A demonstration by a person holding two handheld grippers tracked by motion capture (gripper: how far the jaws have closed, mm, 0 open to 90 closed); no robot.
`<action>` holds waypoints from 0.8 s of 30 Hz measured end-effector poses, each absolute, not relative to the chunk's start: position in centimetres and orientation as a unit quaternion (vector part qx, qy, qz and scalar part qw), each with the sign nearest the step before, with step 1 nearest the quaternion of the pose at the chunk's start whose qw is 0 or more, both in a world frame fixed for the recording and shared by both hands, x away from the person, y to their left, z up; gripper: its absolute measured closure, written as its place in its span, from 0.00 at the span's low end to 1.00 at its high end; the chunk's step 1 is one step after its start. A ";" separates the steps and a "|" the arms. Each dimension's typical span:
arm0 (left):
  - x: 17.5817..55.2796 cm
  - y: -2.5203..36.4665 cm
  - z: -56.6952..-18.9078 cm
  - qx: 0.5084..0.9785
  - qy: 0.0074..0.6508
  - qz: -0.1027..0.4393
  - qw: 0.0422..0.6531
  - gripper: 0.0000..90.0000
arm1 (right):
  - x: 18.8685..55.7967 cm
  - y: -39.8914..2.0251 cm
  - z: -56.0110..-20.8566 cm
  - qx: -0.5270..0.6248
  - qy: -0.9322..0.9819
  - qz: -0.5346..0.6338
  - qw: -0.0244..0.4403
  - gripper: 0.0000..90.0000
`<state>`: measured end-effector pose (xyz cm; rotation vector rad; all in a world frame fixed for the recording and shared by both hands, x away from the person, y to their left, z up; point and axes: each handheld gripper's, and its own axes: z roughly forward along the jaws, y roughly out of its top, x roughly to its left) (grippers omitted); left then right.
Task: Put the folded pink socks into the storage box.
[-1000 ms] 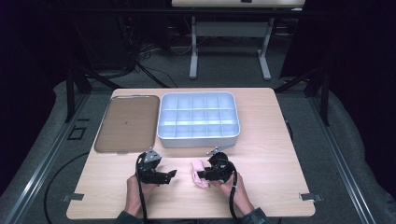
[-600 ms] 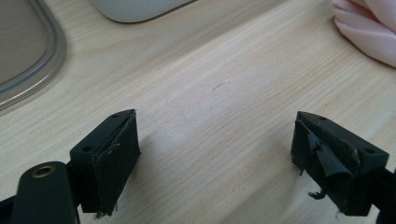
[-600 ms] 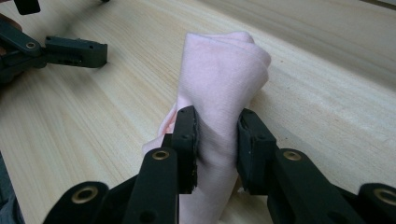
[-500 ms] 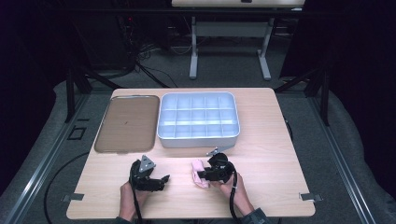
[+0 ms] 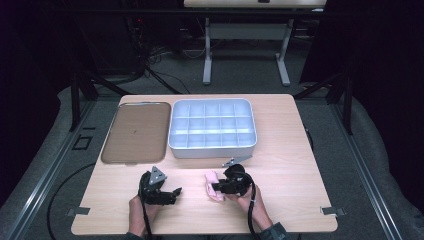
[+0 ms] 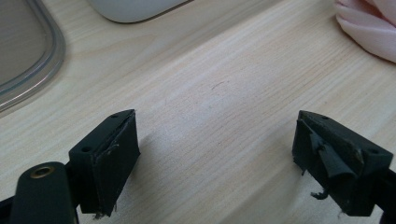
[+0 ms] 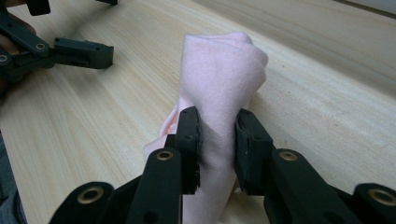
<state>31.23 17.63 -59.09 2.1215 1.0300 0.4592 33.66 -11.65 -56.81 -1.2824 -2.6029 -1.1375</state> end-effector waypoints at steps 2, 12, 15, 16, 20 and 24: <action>31.2 17.6 -59.1 0.823 0.401 0.179 0.361 0.16 | 33.6 -11.8 -56.8 -0.410 -0.834 -0.370 0.015 0.82; 31.3 17.6 -59.1 0.822 0.402 0.179 0.362 0.16 | 33.2 -12.0 -56.1 -0.393 -0.835 -0.385 0.002 0.83; 31.3 17.6 -59.1 0.822 0.402 0.179 0.361 0.16 | 33.2 -12.1 -55.8 -0.392 -0.833 -0.391 -0.002 0.83; 31.3 17.6 -59.1 0.822 0.402 0.179 0.362 0.16 | 33.2 -12.2 -55.7 -0.392 -0.832 -0.393 -0.004 0.83; 31.3 17.6 -59.1 0.822 0.402 0.180 0.361 0.16 | 33.1 -12.8 -54.8 -0.392 -0.825 -0.408 -0.014 0.83; 31.3 17.6 -59.1 0.822 0.403 0.181 0.361 0.17 | 33.1 -13.1 -54.2 -0.390 -0.823 -0.412 -0.018 0.83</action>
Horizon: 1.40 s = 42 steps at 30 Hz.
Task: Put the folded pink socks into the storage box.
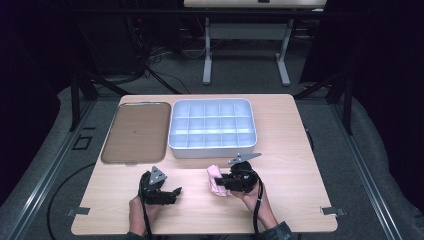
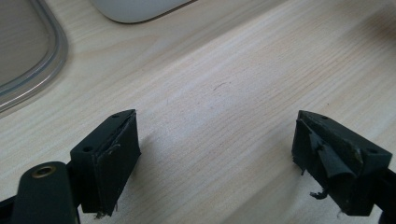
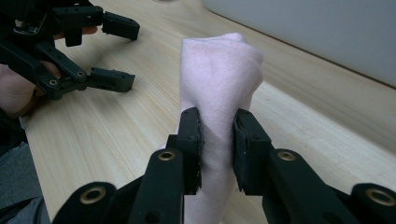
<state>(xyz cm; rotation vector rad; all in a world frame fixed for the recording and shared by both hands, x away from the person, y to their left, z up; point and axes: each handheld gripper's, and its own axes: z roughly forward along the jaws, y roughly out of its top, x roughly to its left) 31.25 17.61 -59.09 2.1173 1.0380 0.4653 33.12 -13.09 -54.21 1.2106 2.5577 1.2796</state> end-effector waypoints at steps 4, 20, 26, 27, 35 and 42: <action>31.2 17.6 -59.1 0.822 0.403 0.181 0.361 0.17 | 33.0 -13.5 -53.4 0.389 0.820 0.419 0.029 0.83; 31.2 17.6 -59.1 0.821 0.404 0.181 0.361 0.16 | 33.4 -16.9 -49.8 0.407 0.792 0.448 0.079 0.83; 31.2 17.6 -59.1 0.821 0.404 0.181 0.361 0.16 | 33.7 -18.0 -48.4 0.411 0.787 0.448 0.104 0.83; 31.2 17.6 -59.1 0.821 0.405 0.181 0.361 0.16 | 33.9 -18.2 -48.1 0.412 0.781 0.455 0.118 0.83; 31.2 17.6 -59.1 0.820 0.405 0.181 0.361 0.16 | 35.1 -18.1 -47.3 0.412 0.779 0.446 0.156 0.83; 31.3 17.6 -59.1 0.821 0.404 0.181 0.361 0.16 | 36.4 -18.5 -46.6 0.420 0.760 0.453 0.202 0.83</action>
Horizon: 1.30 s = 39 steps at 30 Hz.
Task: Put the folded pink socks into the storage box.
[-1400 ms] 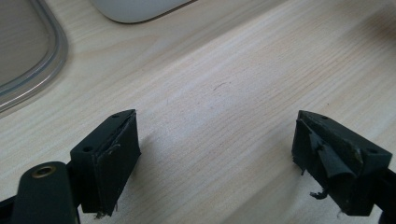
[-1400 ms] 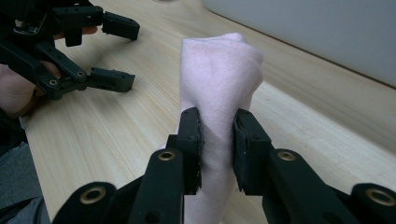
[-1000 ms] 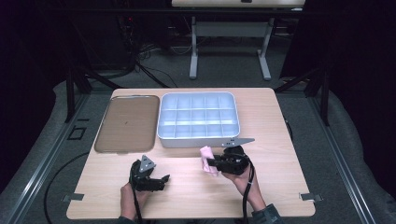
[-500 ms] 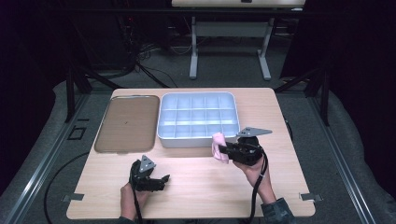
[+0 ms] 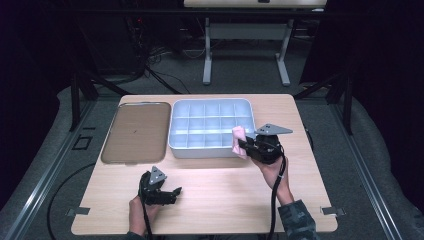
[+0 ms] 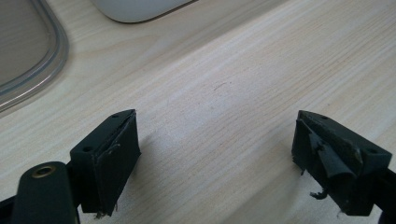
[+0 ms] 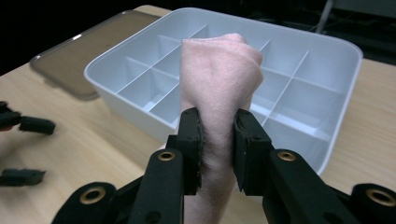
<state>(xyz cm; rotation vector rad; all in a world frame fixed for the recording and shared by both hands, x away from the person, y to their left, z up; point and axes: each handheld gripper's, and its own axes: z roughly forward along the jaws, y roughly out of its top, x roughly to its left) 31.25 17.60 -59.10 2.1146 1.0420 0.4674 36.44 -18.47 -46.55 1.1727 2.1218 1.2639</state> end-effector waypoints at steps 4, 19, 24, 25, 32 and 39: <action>31.3 17.6 -59.1 0.820 0.406 0.179 0.362 0.16 | 37.2 -18.9 -46.4 0.426 0.754 0.453 0.214 0.83; 31.3 17.6 -59.1 0.821 0.404 0.179 0.362 0.17 | 41.7 -19.6 -48.1 0.445 0.751 0.423 0.243 0.82; 31.3 17.6 -59.1 0.820 0.405 0.179 0.362 0.17 | 42.8 -19.3 -48.9 0.452 0.754 0.409 0.244 0.82; 31.3 17.6 -59.1 0.820 0.405 0.180 0.362 0.17 | 43.1 -19.2 -49.1 0.454 0.757 0.399 0.248 0.82; 31.3 17.6 -59.1 0.820 0.405 0.179 0.363 0.17 | 44.3 -18.6 -50.7 0.460 0.766 0.361 0.266 0.81; 31.3 17.6 -59.1 0.821 0.403 0.180 0.362 0.17 | 44.5 -18.5 -51.1 0.458 0.780 0.336 0.263 0.78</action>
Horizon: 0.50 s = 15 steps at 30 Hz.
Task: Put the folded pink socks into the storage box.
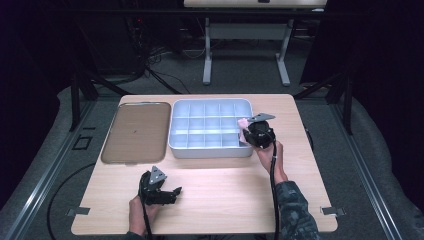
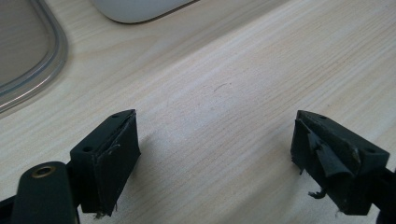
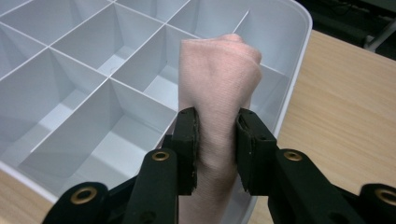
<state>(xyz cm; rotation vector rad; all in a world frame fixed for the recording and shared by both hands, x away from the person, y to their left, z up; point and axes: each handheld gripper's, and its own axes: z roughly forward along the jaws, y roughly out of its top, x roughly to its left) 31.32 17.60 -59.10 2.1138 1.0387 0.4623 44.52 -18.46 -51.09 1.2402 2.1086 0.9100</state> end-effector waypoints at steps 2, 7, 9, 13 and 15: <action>31.3 17.6 -59.1 0.820 0.405 0.179 0.363 0.17 | 44.4 -18.4 -51.1 0.461 0.781 0.332 0.260 0.76; 31.3 17.6 -59.1 0.820 0.404 0.180 0.363 0.17 | 44.2 -18.4 -50.9 0.460 0.785 0.329 0.252 0.70; 31.3 17.6 -59.1 0.820 0.404 0.180 0.363 0.17 | 44.0 -18.5 -50.8 0.465 0.781 0.335 0.248 0.67; 31.4 17.6 -59.1 0.822 0.402 0.180 0.362 0.17 | 43.5 -18.9 -50.5 0.476 0.773 0.350 0.232 0.64; 31.4 17.6 -59.1 0.821 0.402 0.180 0.362 0.17 | 43.2 -19.0 -50.2 0.477 0.771 0.354 0.228 0.61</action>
